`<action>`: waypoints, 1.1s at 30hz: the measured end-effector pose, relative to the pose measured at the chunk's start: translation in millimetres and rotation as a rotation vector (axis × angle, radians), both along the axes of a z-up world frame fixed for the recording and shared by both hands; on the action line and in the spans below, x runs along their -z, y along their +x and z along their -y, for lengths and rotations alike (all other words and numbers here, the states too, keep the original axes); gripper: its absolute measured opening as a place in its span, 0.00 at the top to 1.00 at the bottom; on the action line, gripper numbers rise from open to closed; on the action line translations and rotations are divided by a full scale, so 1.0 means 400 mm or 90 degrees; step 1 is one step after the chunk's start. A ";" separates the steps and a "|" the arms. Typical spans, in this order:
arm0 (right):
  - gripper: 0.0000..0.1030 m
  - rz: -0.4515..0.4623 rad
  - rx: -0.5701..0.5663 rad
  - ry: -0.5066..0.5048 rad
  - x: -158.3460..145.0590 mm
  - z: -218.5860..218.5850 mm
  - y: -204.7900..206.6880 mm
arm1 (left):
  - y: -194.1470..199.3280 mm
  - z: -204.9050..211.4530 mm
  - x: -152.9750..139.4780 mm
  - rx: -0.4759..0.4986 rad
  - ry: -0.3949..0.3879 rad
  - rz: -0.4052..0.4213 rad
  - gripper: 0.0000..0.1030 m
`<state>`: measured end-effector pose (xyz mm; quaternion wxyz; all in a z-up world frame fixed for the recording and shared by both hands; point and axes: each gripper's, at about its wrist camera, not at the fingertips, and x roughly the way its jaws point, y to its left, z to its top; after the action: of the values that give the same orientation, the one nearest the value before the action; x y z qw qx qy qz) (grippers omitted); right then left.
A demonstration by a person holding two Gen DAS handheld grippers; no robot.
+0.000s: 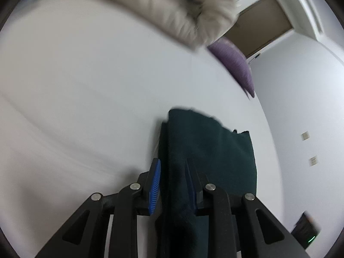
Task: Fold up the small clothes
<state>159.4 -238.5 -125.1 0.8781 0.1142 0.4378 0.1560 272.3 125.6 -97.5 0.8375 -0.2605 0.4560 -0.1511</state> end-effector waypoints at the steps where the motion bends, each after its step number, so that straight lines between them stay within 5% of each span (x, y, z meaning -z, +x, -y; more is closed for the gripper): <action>1: 0.44 0.000 0.002 0.033 -0.009 0.017 0.004 | -0.027 0.024 -0.031 0.017 0.028 0.031 0.76; 4: 0.47 -0.020 -0.009 0.161 -0.020 0.060 0.035 | -0.085 0.094 -0.055 0.063 0.082 0.076 0.76; 7: 0.48 -0.065 -0.039 0.244 0.015 0.066 0.075 | -0.102 0.135 0.003 0.086 0.113 0.053 0.76; 8: 0.48 -0.088 -0.036 0.252 0.041 0.060 0.087 | -0.095 0.131 0.044 0.081 0.103 0.031 0.76; 10: 0.54 -0.125 -0.039 0.261 0.087 0.060 0.101 | -0.094 0.100 0.076 0.067 0.097 0.032 0.92; 12: 0.67 -0.141 -0.030 0.284 0.130 0.080 0.098 | -0.097 0.082 0.089 0.066 0.074 0.037 0.93; 16: 0.68 -0.149 -0.027 0.348 0.138 0.106 0.073 | -0.104 0.064 0.101 0.076 0.049 0.048 0.93; 19: 0.67 -0.155 -0.082 0.341 0.134 0.059 0.058 | -0.113 0.054 0.102 0.070 0.038 0.049 0.93; 22: 0.69 -0.173 -0.119 0.267 0.170 0.024 0.042 | -0.115 0.052 0.106 0.073 0.037 0.051 0.93; 24: 0.70 -0.179 -0.112 0.289 0.171 0.044 0.045 | -0.107 0.067 0.106 0.077 0.038 0.052 0.93; 29: 0.67 -0.122 -0.087 0.291 0.053 0.124 0.022 | -0.103 0.056 0.112 0.075 0.016 0.048 0.93; 33: 0.60 -0.086 -0.058 0.333 -0.009 0.153 0.132 | -0.108 0.058 0.113 0.073 0.020 0.050 0.93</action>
<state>212.0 -299.8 -121.3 0.7798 0.3274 0.4446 0.2949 229.0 102.6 -142.6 0.8486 -0.2145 0.4394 -0.2020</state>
